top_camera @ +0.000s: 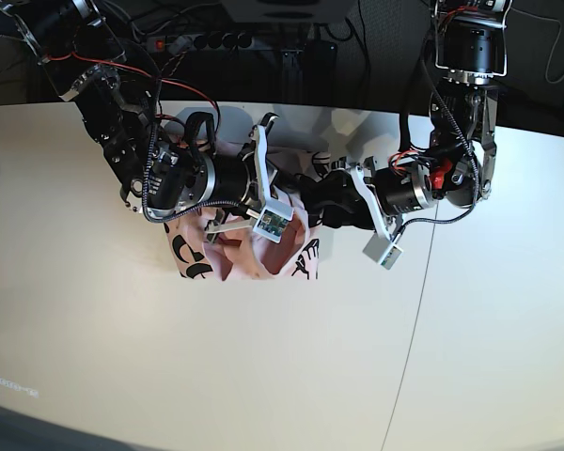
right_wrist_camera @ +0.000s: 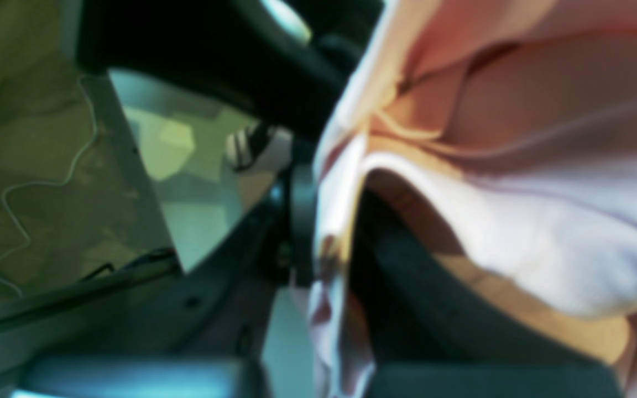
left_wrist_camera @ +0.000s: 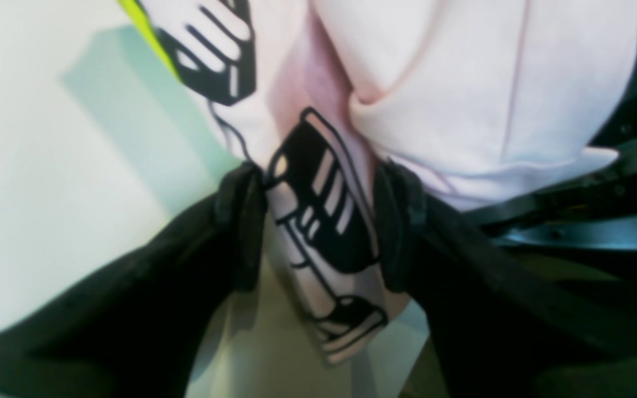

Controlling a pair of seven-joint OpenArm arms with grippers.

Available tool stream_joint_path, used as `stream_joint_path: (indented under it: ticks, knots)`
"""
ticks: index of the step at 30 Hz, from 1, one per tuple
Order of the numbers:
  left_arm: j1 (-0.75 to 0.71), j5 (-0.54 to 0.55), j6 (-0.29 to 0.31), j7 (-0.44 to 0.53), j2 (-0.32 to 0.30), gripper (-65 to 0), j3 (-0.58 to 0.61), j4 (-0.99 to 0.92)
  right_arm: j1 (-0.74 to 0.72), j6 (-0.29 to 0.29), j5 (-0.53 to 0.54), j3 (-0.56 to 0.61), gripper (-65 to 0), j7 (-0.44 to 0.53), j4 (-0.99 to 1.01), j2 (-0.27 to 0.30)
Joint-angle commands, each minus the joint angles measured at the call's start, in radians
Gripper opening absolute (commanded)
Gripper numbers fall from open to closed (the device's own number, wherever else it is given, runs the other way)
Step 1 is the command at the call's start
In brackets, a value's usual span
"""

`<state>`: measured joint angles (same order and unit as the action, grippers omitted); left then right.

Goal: Fold the T-shirt properly
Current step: 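Lift the collar end with the right gripper and fold it over the stack, then press and smooth the folded stack with the right gripper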

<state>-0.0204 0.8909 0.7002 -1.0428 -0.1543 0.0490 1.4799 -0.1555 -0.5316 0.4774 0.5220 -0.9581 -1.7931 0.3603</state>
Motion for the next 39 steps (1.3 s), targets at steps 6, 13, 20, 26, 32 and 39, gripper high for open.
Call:
stream_joint_path:
  ticks: [6,13,20,26,32,39]
  knots:
    - [0.014,0.073,-0.002,0.011,-0.105,-31.5,-0.037,0.017,-0.018,-0.033,0.012,-0.005,-65.0,0.046,-0.015,-0.005]
    - [0.011,0.124,-0.002,-0.048,-0.166,-31.5,-0.037,0.017,-0.018,-0.033,0.012,-0.005,-50.6,0.046,-0.014,-0.081]
    - [0.000,0.138,-0.002,-0.059,-0.203,-31.5,-0.038,0.017,-0.018,-0.033,0.058,-0.005,-32.0,0.045,-0.014,-0.170]
    - [0.000,0.138,-0.002,-0.061,-0.272,-31.5,-0.043,0.017,-0.018,-0.034,0.177,-0.005,-32.0,0.036,-0.014,-0.216]
    - [-0.010,0.154,-0.002,-0.062,-0.333,-31.5,-0.100,0.017,-0.016,-0.037,0.181,-0.005,-32.0,0.024,-0.014,-0.274]
    - [-0.053,0.212,-0.002,-0.092,-0.348,-31.5,-0.146,0.017,-0.035,-0.037,0.202,-0.103,-42.0,-0.135,-0.061,-0.254]
